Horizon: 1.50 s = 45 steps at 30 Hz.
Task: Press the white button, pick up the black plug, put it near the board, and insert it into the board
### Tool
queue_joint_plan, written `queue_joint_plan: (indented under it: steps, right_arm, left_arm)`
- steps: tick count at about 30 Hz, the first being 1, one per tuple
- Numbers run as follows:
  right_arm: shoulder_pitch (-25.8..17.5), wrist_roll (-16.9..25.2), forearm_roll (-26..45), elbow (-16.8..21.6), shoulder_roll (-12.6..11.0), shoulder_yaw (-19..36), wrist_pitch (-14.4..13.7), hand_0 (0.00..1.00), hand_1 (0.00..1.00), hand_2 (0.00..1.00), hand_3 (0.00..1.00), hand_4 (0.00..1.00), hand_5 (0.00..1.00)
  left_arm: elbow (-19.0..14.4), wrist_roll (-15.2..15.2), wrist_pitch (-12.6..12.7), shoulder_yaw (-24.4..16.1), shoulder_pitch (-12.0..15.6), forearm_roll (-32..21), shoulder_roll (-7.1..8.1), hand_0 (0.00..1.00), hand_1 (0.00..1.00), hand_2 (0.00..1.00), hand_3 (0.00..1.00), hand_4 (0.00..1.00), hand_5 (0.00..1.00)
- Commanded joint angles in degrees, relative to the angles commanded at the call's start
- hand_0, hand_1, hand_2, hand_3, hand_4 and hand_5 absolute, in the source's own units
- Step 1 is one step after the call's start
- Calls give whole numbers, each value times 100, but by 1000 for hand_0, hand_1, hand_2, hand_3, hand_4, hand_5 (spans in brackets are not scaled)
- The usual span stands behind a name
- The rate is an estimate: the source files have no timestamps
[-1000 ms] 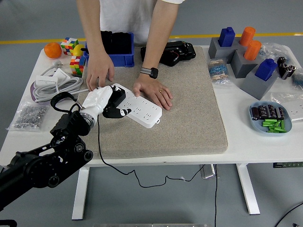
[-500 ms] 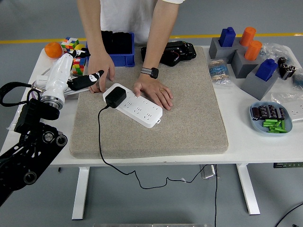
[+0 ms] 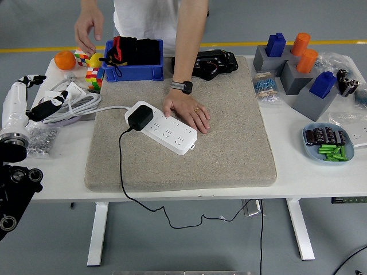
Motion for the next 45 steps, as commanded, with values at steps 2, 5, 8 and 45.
queue_joint_plan:
  steps: [2, 5, 8, 45]
  right_arm:
    - [-7, -4, -2, -1, 0, 4, 2, 817, 651, 644, 619, 751, 484]
    - [-4, -9, -11, 10, -1, 12, 5, 817, 651, 645, 620, 751, 483]
    - [-8, -22, -21, 24, 10, 33, 13, 817, 651, 645, 620, 751, 483]
    - [73, -140, -159, 114, -3, 314, 77, 821, 656, 650, 629, 754, 491]
  left_arm:
    - [-6, 7, -10, -117, 50, 21, 2, 896, 847, 808, 750, 863, 352]
    - [-10, 23, -30, -312, 109, 57, -15, 900, 848, 807, 749, 863, 353]
    - [-18, 37, -53, -526, 159, 94, -56, 900, 848, 807, 749, 863, 353]
    - [-83, -332, 11, -1240, 210, -362, -195, 853, 799, 748, 753, 835, 321]
